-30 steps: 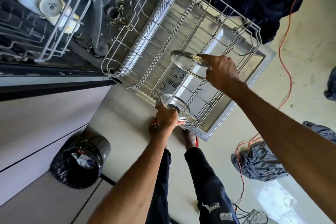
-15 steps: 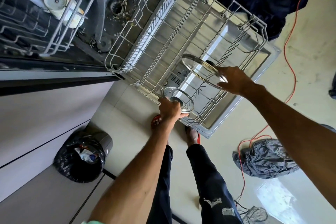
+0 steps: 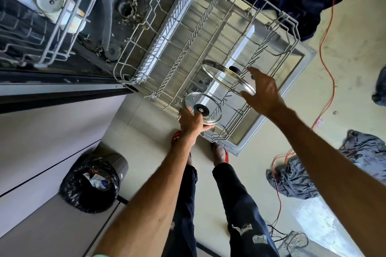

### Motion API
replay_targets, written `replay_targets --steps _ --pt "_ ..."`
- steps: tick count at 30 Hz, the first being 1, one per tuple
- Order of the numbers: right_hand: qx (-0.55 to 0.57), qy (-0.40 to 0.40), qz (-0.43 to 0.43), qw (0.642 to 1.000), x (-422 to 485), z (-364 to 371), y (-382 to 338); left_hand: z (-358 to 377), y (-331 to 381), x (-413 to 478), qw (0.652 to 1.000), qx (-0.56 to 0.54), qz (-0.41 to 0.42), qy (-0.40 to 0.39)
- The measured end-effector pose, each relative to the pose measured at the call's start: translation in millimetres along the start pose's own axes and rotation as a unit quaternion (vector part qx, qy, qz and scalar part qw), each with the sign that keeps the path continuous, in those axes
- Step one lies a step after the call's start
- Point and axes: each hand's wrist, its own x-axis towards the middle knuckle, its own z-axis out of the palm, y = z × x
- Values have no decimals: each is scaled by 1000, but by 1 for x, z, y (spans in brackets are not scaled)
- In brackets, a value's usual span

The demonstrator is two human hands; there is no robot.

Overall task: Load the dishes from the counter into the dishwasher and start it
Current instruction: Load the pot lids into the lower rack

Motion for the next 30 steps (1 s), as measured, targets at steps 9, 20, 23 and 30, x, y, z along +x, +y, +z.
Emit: replay_targets --steps 9,20,23,30 --pt "125 121 48 984 -91 48 -27 5 -3 6 998 46 16 34" --pt "176 24 153 972 -113 60 -17 23 -8 -14 996 34 62 51" --pt "189 21 151 970 -114 54 -17 25 -15 -23 995 38 74 55" --pt "208 18 168 963 -112 52 -10 45 -2 3 995 48 77 52"
